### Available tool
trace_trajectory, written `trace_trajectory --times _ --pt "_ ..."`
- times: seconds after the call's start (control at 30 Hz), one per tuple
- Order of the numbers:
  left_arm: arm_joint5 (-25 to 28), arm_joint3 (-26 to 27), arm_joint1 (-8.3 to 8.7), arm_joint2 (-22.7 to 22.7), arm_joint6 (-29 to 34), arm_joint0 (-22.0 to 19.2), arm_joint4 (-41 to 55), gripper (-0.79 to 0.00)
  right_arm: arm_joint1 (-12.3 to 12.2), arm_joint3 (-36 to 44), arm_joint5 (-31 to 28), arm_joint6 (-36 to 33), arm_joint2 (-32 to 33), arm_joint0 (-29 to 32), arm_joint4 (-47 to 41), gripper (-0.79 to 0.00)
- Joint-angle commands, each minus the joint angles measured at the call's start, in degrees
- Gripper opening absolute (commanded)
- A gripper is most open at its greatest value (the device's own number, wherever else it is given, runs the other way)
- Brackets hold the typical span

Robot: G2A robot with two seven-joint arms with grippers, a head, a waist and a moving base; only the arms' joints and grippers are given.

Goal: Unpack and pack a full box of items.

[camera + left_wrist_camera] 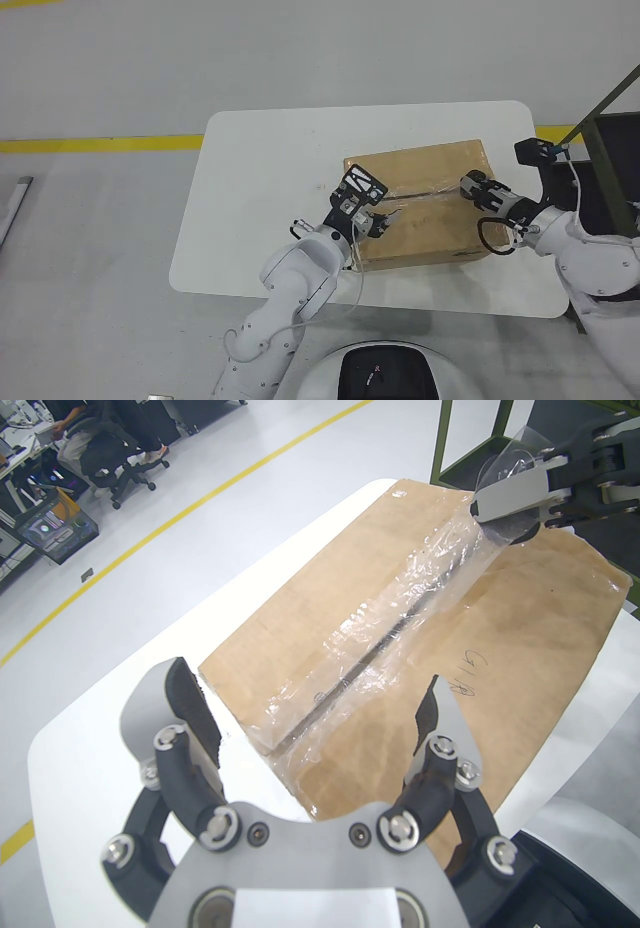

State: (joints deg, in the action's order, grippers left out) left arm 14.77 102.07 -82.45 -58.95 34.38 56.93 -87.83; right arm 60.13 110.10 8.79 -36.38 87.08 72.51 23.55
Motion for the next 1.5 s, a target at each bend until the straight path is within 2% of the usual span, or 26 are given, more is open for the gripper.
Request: trace_trajectory --times 0.0,0.17,0.2,0.23,0.27,0.3,0.37,0.4,0.43,0.63,0.97,1.2,1.3,1.47 --pt "0.0 0.1 0.06 -0.1 -0.7 0.4 -0.3 0.0 0.0 -0.4 0.6 0.4 -0.1 0.0 0.2 -0.785" --pt "0.0 0.4 0.06 -0.1 -0.9 0.6 -0.5 0.0 0.1 -1.3 1.0 0.6 -1.1 -0.4 0.8 -0.785" --pt "0.0 0.4 0.06 -0.1 -0.9 0.6 -0.5 -0.028 0.2 -1.5 1.0 0.6 -1.2 -0.5 1.0 -0.785" --pt "0.1 0.5 0.05 -0.1 -0.9 0.6 -0.5 -0.179 0.2 -1.7 1.1 0.6 -1.4 -0.6 1.2 -0.785" --pt "0.1 0.6 0.05 -0.1 -1.0 0.5 -0.5 -0.222 0.2 -1.8 1.2 0.5 -1.6 -0.7 1.5 -0.785" --pt "0.2 0.7 0.05 -0.1 -1.1 0.5 -0.5 -0.434 0.2 -2.0 1.3 0.5 -1.7 -0.8 1.9 -0.785" --pt "0.2 0.9 0.02 -0.2 -1.4 0.4 -0.2 -0.591 0.2 -2.1 1.3 0.5 -2.0 -0.9 2.0 -0.785" --pt "0.2 1.0 -0.02 -0.3 -1.7 0.2 0.4 -0.73 0.2 -2.2 1.4 0.5 -2.0 -1.0 2.3 -0.785" --pt "0.4 1.0 -0.04 -0.3 -1.8 0.0 0.6 -0.785 0.2 -2.2 1.4 0.4 -2.1 -1.1 2.7 -0.785" --pt "1.1 -0.8 -0.66 1.6 -2.8 -3.0 2.7 -0.785 0.2 -2.1 1.6 0.6 -2.2 -1.0 3.1 -0.785" --pt "0.0 -11.9 -2.12 6.6 -4.1 -8.1 1.9 -0.785 0.3 -1.8 2.0 0.7 -2.1 -0.6 3.4 -0.785" --pt "-1.6 -13.6 -2.58 6.8 -3.5 -8.9 1.8 -0.785 0.3 -1.6 2.0 0.7 -1.9 -0.3 3.4 -0.785" --pt "-1.5 -13.6 -2.65 6.7 -2.9 -8.9 1.7 -0.785 0.4 -1.6 1.9 0.5 -1.9 -0.3 3.4 -0.742" --pt "-1.2 -13.4 -2.75 6.8 -2.1 -8.5 1.5 -0.785 0.4 -1.6 2.6 0.0 -1.2 -0.3 2.6 -0.526"
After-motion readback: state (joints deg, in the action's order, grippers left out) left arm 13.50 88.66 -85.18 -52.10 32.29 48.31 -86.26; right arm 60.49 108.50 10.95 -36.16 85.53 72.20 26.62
